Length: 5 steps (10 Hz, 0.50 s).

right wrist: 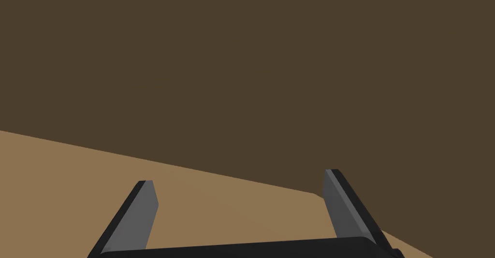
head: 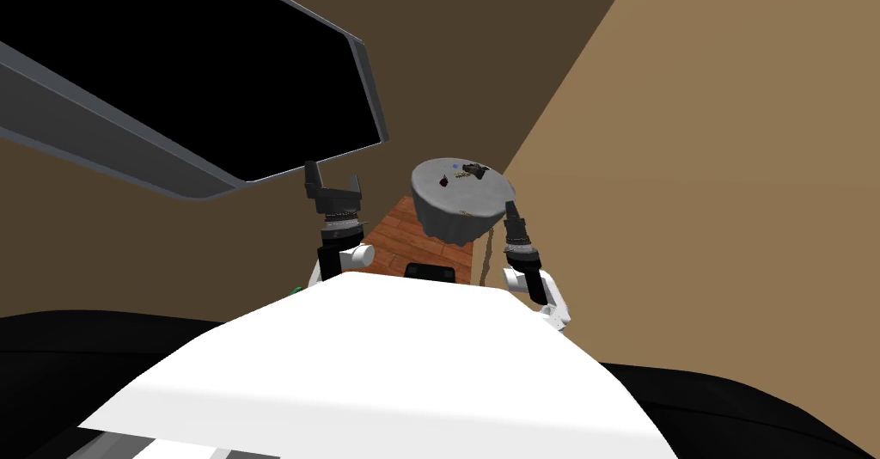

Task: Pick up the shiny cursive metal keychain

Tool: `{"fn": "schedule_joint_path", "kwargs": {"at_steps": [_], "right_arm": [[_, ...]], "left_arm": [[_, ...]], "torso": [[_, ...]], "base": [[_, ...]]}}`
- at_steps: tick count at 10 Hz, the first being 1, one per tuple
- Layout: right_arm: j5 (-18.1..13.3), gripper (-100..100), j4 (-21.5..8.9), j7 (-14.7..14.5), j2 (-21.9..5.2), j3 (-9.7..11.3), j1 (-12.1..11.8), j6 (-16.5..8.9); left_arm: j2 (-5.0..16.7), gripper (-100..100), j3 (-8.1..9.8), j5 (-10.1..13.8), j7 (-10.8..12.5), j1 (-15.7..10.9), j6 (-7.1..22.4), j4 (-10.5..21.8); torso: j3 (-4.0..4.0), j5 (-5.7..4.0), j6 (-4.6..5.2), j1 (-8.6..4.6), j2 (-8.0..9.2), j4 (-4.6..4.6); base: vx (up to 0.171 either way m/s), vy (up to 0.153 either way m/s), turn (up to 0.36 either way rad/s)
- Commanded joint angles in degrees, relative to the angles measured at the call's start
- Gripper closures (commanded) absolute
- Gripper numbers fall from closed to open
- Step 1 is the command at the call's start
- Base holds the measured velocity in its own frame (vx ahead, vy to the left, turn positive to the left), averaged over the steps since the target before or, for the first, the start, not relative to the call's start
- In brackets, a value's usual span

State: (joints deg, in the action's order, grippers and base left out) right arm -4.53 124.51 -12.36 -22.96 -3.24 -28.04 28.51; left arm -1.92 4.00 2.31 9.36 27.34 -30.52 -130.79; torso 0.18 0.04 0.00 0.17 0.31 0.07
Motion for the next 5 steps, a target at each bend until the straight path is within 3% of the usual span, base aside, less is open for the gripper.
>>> {"fn": "schedule_joint_path", "kwargs": {"at_steps": [1, 5], "right_arm": [[-0.75, -100, -0.12, -0.38, -2.22, -0.22, 0.12, -0.36], [-3.9, -100, -0.67, -1.78, -8.7, -1.02, 0.43, -1.57]], "left_arm": [[0.0, 0, 0.0, 0.0, 0.0, 0.0, 0.0, 0.0], [0.0, 0, 0.0, 0.0, 0.0, 0.0, 0.0, 0.0]], "torso": [[0.0, 0.0, 0.0, 0.0, 0.0, 0.0], [0.02, 0.01, 0.0, 0.03, 0.04, 0.01]], "base": [[-0.073, 0.045, 0.029], [-0.087, 0.055, 0.046]]}}
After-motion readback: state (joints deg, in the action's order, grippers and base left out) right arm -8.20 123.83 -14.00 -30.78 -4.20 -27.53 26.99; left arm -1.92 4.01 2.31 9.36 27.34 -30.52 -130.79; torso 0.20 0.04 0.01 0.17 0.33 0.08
